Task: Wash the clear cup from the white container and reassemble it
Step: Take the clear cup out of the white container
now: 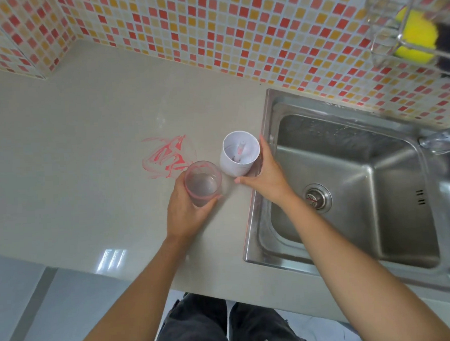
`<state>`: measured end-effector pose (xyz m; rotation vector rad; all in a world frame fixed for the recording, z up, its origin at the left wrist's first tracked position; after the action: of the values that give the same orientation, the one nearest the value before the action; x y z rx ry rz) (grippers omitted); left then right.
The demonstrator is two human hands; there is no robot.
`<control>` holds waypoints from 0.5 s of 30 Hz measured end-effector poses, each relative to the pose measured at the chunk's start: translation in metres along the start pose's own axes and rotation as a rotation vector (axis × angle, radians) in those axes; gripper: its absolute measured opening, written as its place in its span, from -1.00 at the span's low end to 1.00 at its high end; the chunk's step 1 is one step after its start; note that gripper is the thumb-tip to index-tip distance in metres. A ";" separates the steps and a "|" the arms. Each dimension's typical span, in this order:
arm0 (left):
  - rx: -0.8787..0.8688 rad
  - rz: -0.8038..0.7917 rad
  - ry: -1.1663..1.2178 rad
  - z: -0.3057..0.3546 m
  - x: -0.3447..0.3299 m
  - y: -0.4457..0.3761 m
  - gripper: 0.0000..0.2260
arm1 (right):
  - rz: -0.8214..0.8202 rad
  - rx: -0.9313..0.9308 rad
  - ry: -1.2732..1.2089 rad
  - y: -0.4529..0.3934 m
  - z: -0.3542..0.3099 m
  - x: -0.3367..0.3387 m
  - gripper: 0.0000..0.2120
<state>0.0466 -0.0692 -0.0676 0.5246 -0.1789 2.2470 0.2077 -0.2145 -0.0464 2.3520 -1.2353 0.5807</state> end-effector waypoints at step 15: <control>-0.314 -0.244 -0.128 0.052 -0.104 0.048 -0.35 | -0.004 -0.249 0.669 0.122 0.174 0.113 -0.31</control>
<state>0.0887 -0.1875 -0.0626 0.4908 -0.4981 1.9034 0.1931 -0.4468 -0.1080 1.7324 -0.9205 1.0359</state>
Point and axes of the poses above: each hand's wrist, its own y-axis away from the middle knuckle, its own x-axis out of the back of the hand, z = x × y, the point moved 2 cm from there along -y, towards the middle knuckle, and after that the axes turned 2 degrees about y, right-handed, at the moved point
